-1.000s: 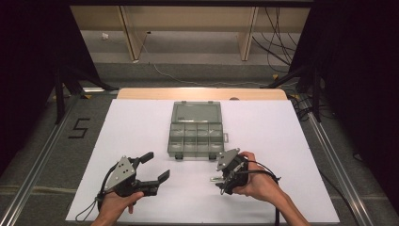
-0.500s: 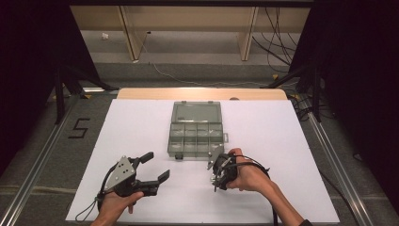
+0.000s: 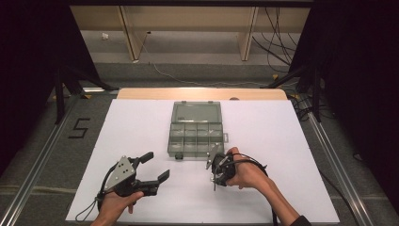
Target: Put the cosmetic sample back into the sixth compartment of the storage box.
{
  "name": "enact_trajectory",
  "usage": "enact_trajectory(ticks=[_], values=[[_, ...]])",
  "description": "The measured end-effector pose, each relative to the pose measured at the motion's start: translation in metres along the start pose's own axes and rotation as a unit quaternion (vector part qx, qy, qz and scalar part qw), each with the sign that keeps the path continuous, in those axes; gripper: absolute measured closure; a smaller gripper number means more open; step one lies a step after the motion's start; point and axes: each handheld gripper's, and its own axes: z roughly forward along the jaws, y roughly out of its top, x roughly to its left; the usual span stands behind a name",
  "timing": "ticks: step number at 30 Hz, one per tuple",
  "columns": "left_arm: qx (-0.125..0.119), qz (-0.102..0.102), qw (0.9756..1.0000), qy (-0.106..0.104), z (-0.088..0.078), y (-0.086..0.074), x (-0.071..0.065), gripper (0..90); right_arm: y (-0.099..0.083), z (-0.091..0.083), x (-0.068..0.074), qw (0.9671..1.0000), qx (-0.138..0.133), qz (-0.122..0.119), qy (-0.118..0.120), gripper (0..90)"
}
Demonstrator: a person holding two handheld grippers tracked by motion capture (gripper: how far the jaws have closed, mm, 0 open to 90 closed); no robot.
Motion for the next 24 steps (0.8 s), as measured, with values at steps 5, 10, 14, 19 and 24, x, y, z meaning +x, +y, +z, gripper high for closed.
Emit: enact_trajectory(ticks=[5, 10, 14, 19, 24], values=[[0.000, 0.000, 1.0000, 0.001, 0.000, 0.000, 0.000, 15.7, 0.001, 0.004, -0.001, 0.9999, 0.013, 0.004, 0.004, 68.1], [-0.004, -0.001, 1.0000, -0.002, 0.000, 0.000, 0.000, 15.7, 0.002, 0.005, -0.001, 0.9998, 0.016, -0.002, 0.014, 78.0], [-0.004, -0.001, 1.0000, -0.002, 0.000, 0.000, 0.000, 15.7, 0.002, 0.004, 0.000, 0.9997, 0.017, -0.002, 0.016, 80.8], [-0.004, -0.001, 1.0000, -0.002, 0.000, 0.000, 0.000, 15.7, 0.003, -0.001, -0.001, 0.9999, 0.009, -0.003, 0.007, 80.9], [-0.005, -0.001, 1.0000, -0.002, 0.000, 0.000, 0.000, 15.7, 0.007, -0.014, -0.003, 0.9997, -0.013, -0.004, -0.020, 80.9]])
